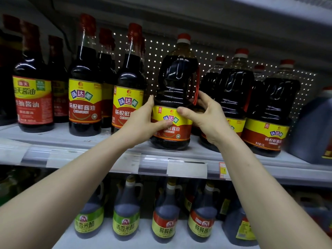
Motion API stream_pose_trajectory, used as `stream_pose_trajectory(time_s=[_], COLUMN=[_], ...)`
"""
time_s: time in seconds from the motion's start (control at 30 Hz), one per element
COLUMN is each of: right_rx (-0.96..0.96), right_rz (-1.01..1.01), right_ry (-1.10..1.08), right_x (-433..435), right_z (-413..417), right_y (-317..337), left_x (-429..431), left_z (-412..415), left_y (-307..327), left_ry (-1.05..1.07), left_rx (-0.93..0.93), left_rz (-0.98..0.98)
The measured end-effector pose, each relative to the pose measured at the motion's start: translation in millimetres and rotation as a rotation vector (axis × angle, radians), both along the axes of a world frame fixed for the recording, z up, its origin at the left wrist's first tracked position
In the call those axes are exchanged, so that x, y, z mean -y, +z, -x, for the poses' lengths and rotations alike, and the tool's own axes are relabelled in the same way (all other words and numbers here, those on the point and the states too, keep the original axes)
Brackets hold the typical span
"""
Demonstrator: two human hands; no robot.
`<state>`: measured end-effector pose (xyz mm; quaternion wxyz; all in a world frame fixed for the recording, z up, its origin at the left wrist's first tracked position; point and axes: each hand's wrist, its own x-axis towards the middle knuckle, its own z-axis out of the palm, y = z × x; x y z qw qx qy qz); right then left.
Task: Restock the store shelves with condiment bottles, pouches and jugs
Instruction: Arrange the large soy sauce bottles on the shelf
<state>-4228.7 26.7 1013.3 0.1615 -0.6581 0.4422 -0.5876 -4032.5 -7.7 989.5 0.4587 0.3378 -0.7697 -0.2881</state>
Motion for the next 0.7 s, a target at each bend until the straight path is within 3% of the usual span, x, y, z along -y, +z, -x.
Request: stream_pose_trajectory(time_s=[0.3, 0.7], right_rx=[0.045, 0.066], right_rz=[0.02, -0.033], right_ry=[0.106, 0.142], right_x=[15, 34], right_z=[8, 13], right_y=[-9, -15], left_x=[9, 22], left_z=[7, 16], left_y=[-6, -6], left_ry=[0.101, 0.119], left_rx=[0.055, 0.075], left_rz=[0.135, 0.095])
